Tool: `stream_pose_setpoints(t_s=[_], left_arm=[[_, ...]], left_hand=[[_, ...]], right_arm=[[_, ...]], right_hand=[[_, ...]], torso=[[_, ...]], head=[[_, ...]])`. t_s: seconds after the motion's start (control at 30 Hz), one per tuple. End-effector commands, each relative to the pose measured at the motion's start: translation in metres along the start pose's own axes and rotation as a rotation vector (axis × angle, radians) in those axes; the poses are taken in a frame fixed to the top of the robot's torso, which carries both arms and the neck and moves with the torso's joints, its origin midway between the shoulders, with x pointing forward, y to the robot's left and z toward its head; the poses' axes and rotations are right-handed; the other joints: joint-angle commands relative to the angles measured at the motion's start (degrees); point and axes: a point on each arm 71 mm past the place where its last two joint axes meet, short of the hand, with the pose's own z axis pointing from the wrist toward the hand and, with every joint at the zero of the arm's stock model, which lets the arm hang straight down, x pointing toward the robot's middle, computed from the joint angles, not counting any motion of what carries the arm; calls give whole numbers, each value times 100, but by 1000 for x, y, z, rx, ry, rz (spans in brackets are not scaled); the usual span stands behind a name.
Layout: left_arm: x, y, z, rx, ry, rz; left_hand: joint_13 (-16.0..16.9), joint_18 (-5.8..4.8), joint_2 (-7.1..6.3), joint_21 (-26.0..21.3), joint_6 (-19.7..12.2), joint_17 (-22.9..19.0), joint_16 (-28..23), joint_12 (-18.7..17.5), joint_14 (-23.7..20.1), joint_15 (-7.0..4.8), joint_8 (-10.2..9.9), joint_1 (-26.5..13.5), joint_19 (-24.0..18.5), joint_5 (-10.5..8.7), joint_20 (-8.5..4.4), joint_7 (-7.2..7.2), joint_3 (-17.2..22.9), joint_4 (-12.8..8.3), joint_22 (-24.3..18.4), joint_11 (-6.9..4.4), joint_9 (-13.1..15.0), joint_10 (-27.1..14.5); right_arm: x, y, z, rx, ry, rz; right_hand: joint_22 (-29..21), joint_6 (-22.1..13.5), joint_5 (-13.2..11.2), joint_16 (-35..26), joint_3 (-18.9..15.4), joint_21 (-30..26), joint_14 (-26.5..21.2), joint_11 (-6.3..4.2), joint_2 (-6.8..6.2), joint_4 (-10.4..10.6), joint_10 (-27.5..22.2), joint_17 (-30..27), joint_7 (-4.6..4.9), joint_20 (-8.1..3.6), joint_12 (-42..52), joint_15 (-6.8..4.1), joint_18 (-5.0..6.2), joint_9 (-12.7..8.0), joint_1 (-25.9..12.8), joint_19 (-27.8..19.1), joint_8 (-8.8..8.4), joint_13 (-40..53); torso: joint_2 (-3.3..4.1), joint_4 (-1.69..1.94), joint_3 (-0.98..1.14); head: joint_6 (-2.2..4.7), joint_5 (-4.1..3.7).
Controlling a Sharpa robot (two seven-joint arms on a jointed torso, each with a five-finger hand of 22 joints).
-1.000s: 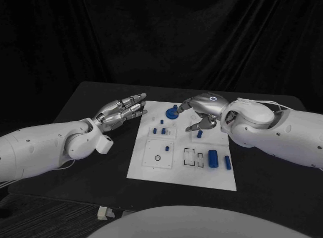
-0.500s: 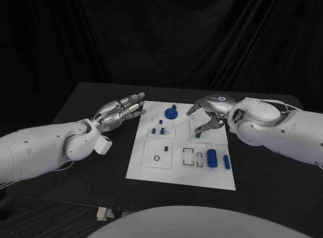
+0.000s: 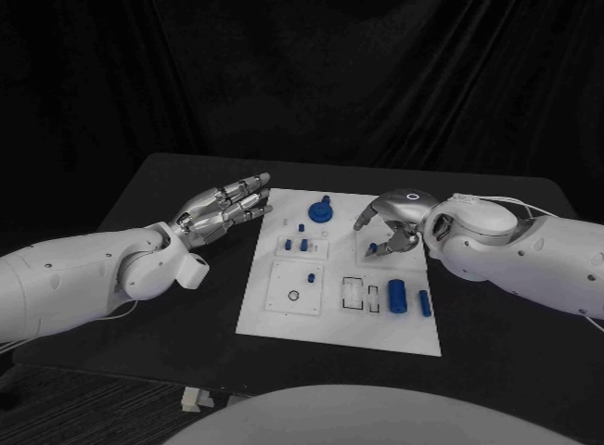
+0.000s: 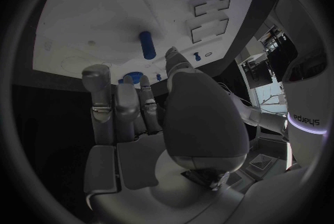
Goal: Assemble the parts on the task board
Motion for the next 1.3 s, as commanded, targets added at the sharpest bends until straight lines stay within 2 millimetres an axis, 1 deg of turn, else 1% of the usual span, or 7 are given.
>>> stream_pose_setpoints(t_s=[0.03, 0.17, 0.4, 0.47, 0.7, 1.07, 1.3], left_arm=[[1, 0, 0, 11, 7, -15], [1, 1, 0, 9, 9, -18], [2, 2, 1, 6, 14, -22], [3, 2, 1, 5, 16, -24], [3, 3, 1, 3, 19, -26], [4, 4, 2, -1, 22, -29], [4, 5, 2, -5, 23, -31]], left_hand=[[-1, 79, 21, 16, 41, -5, -19, 10, 11, 26, 39, 21, 9, 32, 19, -1, -10, -32, -3, -26, 9, 13], [0, 79, 23, 18, 42, -4, -18, 11, 12, 28, 42, 16, 11, 20, 20, 4, -13, -28, 3, -16, 9, 15], [1, 80, 31, 19, 40, -4, -17, 13, 13, 34, 46, -8, 14, -13, 22, -2, -24, -8, 7, 7, 8, 17], [1, 80, 36, 19, 38, -3, -17, 13, 13, 41, 50, -44, 16, -47, 23, -6, -43, 24, 5, 28, 7, 17], [2, 81, 37, 21, 37, -3, -16, 14, 14, 44, 51, -57, 19, -61, 24, -9, -50, 36, 12, 37, 7, 19], [2, 81, 40, 25, 38, -1, -14, 15, 17, 51, 53, -63, 25, -62, 26, -10, -53, 42, 27, 45, 7, 20], [5, 80, 65, 36, 88, 10, 1, 22, 39, 99, 80, -103, 46, -74, 34, 28, -68, 77, 56, 57, 15, 29]], right_arm=[[6, 2, 0, -15, 29, 3], [11, 2, 1, -14, 46, 8], [17, 1, 0, -3, 59, 5], [18, 1, 0, -1, 63, 4], [20, 1, 0, 0, 71, 3], [18, 1, -2, 4, 43, 4], [18, 1, -2, 13, 35, 4]], right_hand=[[511, 52, 56, 38, 74, 46, 17, -1, 95, -10, 115, 22, 25, 0, 64, 3, 37, 19, 12, 34, 35, 17], [517, 153, 342, 57, 166, 67, 37, -14, 213, -51, 323, 44, 53, -11, 161, -6, 33, 74, 113, 58, 80, 49], [517, 303, 1213, 95, 309, 79, 99, -64, 334, -311, 672, 95, 80, -48, 323, -40, 31, 200, 330, 114, 133, 134], [518, 322, 1326, 100, 343, 81, 106, -70, 346, -365, 700, 104, 85, -53, 331, -43, 31, 219, 353, 119, 135, 142], [545, 515, 1530, 139, 512, 205, 156, -119, 365, -512, 1023, 163, 158, -54, 408, -34, 10, 318, 354, 181, 196, 190], [563, 815, 1522, 178, 715, 295, 199, -149, 389, -606, 1275, 219, 243, -31, 402, -2, -6, 467, 350, 223, 323, 206], [565, 948, 1517, 181, 876, 310, 206, -168, 416, -716, 1411, 220, 237, -32, 387, -5, -4, 584, 428, 229, 396, 206]], torso=[[3, 3, 1], [3, 5, 1], [-1, -1, 0], [-2, -1, 0], [-2, 0, 0], [-2, 0, 0], [-4, 0, -1]], head=[[0, -8], [0, -7], [0, 7], [0, 4], [0, 6], [0, 25], [0, 24]])
